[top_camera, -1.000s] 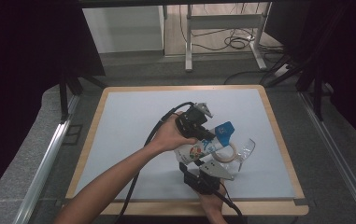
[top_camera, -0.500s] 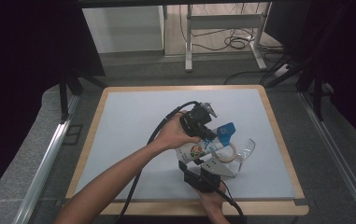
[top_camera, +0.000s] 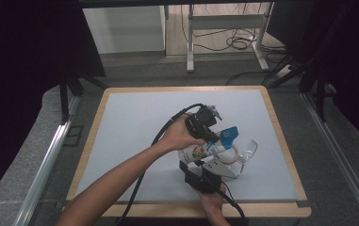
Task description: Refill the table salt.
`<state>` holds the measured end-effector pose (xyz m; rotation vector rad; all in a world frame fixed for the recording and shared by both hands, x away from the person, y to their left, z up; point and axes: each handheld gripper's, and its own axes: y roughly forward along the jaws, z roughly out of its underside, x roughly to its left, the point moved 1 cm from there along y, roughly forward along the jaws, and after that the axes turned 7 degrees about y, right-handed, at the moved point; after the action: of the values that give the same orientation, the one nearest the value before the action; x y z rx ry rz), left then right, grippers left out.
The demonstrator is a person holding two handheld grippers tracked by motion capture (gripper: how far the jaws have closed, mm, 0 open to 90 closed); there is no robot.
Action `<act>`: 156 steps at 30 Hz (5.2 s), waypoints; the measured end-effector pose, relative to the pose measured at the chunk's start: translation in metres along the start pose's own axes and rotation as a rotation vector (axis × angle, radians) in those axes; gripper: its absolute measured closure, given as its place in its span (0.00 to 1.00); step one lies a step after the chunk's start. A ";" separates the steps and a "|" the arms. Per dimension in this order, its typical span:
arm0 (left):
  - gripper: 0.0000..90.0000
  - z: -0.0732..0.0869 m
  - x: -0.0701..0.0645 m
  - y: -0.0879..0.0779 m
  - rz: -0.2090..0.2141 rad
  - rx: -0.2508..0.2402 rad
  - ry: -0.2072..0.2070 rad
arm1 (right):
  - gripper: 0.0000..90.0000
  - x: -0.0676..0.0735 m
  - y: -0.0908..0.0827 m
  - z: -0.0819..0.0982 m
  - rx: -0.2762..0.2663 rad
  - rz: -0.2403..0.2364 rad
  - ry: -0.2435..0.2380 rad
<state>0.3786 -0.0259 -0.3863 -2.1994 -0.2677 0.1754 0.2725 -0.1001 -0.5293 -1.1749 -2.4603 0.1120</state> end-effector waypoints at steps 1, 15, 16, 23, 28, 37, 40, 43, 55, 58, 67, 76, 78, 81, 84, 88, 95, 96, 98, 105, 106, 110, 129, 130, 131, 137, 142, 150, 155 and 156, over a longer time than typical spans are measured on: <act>1.00 -0.001 0.000 0.000 -0.001 -0.002 -0.001 | 0.52 0.000 0.000 0.000 -0.001 0.000 0.004; 1.00 -0.004 0.000 0.004 0.003 0.014 0.003 | 0.52 0.002 0.000 -0.006 -0.007 -0.004 0.018; 1.00 -0.004 0.000 0.004 0.002 0.016 0.003 | 0.52 0.002 0.001 -0.007 -0.009 -0.001 0.017; 1.00 -0.003 0.000 0.005 -0.008 0.026 0.004 | 0.53 0.006 0.002 -0.010 -0.013 -0.007 0.011; 1.00 -0.003 -0.001 0.002 -0.016 0.027 0.003 | 0.52 0.004 0.004 -0.011 -0.016 -0.019 0.020; 1.00 -0.005 -0.005 0.000 -0.034 0.028 0.006 | 0.51 0.003 0.004 -0.010 -0.035 -0.024 0.021; 1.00 -0.005 -0.005 -0.003 -0.041 0.019 -0.001 | 0.50 0.002 0.006 -0.009 -0.029 -0.027 0.035; 1.00 -0.005 -0.005 -0.006 -0.048 0.013 0.002 | 0.48 0.001 0.006 -0.009 -0.024 -0.026 0.040; 1.00 -0.011 -0.011 -0.005 -0.050 0.008 0.019 | 0.50 0.002 0.005 -0.011 -0.023 0.034 0.021; 1.00 -0.010 -0.012 -0.002 -0.050 0.010 0.016 | 0.52 0.004 0.005 -0.011 -0.013 0.053 -0.015; 1.00 -0.009 -0.014 -0.001 -0.051 0.016 0.021 | 0.54 0.006 0.004 -0.014 -0.021 0.050 -0.044; 1.00 -0.012 -0.014 0.001 -0.057 0.028 0.029 | 0.54 0.009 0.001 -0.018 -0.038 0.025 -0.048; 1.00 -0.011 -0.013 0.002 -0.055 0.028 0.025 | 0.54 0.009 0.001 -0.018 -0.038 0.023 -0.049; 1.00 -0.011 -0.012 0.002 -0.056 0.030 0.019 | 0.54 0.008 0.001 -0.018 -0.034 0.019 -0.050; 1.00 -0.011 -0.012 0.002 -0.059 0.032 0.023 | 0.54 0.008 0.001 -0.018 -0.033 0.017 -0.047; 1.00 -0.013 -0.014 0.002 -0.062 0.039 0.028 | 0.54 0.008 0.000 -0.018 -0.040 0.012 -0.032; 1.00 -0.016 -0.014 0.002 -0.066 0.040 0.028 | 0.54 0.007 -0.001 -0.020 -0.056 0.007 -0.028; 1.00 -0.017 -0.014 0.002 -0.066 0.043 0.030 | 0.54 0.007 -0.001 -0.021 -0.054 0.006 -0.023; 1.00 -0.017 -0.014 0.004 -0.067 0.045 0.032 | 0.54 0.006 0.000 -0.021 -0.057 0.005 -0.017; 1.00 -0.021 -0.014 0.005 -0.070 0.067 0.038 | 0.54 0.005 0.001 -0.022 -0.061 0.004 -0.001; 1.00 -0.022 -0.015 0.005 -0.071 0.068 0.036 | 0.54 0.005 0.000 -0.022 -0.065 0.004 0.002; 1.00 -0.024 -0.015 0.005 -0.072 0.065 0.039 | 0.54 0.004 0.000 -0.025 -0.076 0.001 0.010; 1.00 -0.020 -0.010 0.006 -0.066 0.074 0.028 | 0.54 0.006 0.005 -0.024 -0.077 0.003 0.006; 1.00 -0.020 -0.010 0.006 -0.066 0.077 0.029 | 0.54 0.006 0.005 -0.024 -0.077 0.001 0.007; 1.00 -0.020 -0.010 0.006 -0.066 0.079 0.031 | 0.54 0.006 0.005 -0.024 -0.078 0.000 0.008; 1.00 -0.022 -0.011 0.007 -0.065 0.080 0.030 | 0.54 0.006 0.004 -0.025 -0.084 0.001 0.009; 1.00 -0.022 -0.010 0.007 -0.064 0.076 0.032 | 0.55 0.006 0.003 -0.026 -0.087 0.001 0.005; 1.00 -0.023 -0.011 0.003 -0.073 0.076 0.035 | 0.55 0.008 0.005 -0.028 -0.100 0.005 0.003; 1.00 -0.022 -0.013 0.005 -0.072 0.084 0.035 | 0.55 0.010 0.005 -0.030 -0.112 0.006 0.003; 1.00 -0.022 -0.013 0.005 -0.070 0.082 0.034 | 0.56 0.010 0.005 -0.030 -0.112 0.007 -0.001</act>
<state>0.3719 -0.0492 -0.3764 -2.1067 -0.3121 0.1083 0.2824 -0.0922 -0.4997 -1.2297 -2.4913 -0.0240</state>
